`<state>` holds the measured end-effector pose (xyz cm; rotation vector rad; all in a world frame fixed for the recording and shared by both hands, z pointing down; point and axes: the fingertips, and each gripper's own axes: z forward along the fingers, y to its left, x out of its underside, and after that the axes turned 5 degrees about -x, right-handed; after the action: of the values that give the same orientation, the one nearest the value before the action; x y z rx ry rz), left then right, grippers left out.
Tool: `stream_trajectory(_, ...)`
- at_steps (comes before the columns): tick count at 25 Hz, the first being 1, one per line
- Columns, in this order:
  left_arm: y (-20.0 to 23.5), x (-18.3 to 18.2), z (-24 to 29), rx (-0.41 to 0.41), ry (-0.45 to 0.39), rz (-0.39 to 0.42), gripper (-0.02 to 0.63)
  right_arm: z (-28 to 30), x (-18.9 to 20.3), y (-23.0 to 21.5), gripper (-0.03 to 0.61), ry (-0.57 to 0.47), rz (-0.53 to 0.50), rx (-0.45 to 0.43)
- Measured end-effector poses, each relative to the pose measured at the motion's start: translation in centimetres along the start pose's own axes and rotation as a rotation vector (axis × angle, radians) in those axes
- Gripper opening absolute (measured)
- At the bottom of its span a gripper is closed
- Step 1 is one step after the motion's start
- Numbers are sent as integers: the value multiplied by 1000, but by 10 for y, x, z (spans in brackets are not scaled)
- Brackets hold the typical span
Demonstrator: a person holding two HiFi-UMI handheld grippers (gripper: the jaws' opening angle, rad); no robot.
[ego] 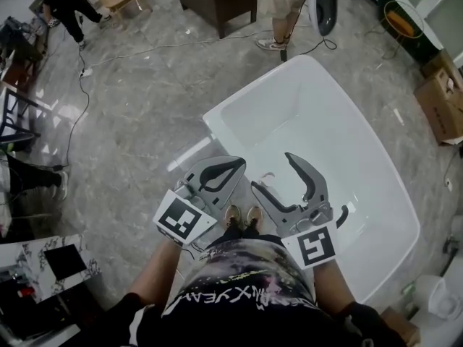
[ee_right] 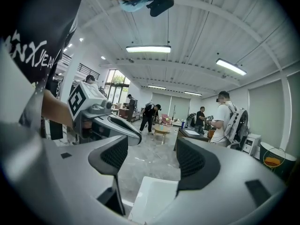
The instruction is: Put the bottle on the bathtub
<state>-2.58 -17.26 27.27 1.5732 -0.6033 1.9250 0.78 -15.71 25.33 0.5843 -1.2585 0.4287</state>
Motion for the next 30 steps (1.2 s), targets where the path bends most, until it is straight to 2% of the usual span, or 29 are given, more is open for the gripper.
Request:
stream_trajectory(12,10,-9,2,-14,-10,2,14,9,-11,-8,303,-19,-15,-8)
stream_trajectory(23,13,-13,1,-10,-16,7,14,15,-9,-4,197,-7,-21,-16)
stream_trajectory(27,13,-13,-2,-10,-16,4,14,15,-7,0,136,8,-33,-16)
stream_trajectory(30,13,-9,-2,-6,-4,7,14,14,-7,-1,52,-1,-23,1)
